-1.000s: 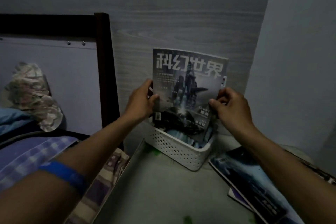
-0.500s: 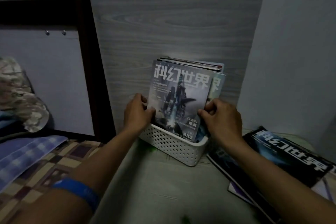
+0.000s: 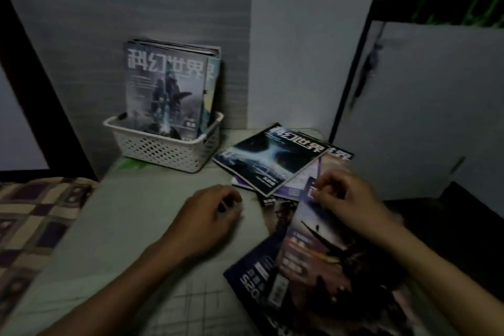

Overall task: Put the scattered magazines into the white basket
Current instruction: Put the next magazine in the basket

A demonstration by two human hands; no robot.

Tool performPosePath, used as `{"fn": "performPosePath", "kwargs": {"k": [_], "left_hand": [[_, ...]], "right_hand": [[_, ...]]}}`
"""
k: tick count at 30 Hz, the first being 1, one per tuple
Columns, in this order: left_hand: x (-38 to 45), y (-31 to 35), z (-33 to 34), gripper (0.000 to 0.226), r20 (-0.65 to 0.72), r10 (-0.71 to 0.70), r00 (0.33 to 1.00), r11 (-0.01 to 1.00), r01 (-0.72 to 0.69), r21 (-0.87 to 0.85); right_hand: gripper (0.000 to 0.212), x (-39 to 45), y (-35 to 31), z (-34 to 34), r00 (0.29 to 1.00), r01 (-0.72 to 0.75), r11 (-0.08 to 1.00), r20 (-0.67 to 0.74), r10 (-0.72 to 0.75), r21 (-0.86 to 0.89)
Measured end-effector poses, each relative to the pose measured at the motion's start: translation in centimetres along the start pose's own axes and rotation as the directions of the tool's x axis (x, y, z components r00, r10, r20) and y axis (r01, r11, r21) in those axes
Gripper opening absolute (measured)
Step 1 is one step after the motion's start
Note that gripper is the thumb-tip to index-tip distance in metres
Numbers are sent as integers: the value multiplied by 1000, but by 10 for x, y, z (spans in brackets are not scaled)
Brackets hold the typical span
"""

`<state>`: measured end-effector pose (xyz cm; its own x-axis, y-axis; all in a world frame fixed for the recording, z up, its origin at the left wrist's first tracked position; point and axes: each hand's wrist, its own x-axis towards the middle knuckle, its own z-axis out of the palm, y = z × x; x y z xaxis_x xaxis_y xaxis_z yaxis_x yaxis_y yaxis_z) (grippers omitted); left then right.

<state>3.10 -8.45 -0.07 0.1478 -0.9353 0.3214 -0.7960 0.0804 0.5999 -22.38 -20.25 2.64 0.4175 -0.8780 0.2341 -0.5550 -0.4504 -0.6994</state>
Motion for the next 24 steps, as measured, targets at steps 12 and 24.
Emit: {"fn": "performPosePath", "kwargs": {"k": [12, 24], "left_hand": [[-11, 94, 60, 3, 366, -207, 907, 835, 359, -417], [-31, 65, -64, 26, -281, -81, 956, 666, -158, -729]], "right_hand": [[37, -106, 28, -29, 1000, -21, 790, -4, 24, -613], [26, -46, -58, 13, 999, 29, 838, -29, -16, 545]]}}
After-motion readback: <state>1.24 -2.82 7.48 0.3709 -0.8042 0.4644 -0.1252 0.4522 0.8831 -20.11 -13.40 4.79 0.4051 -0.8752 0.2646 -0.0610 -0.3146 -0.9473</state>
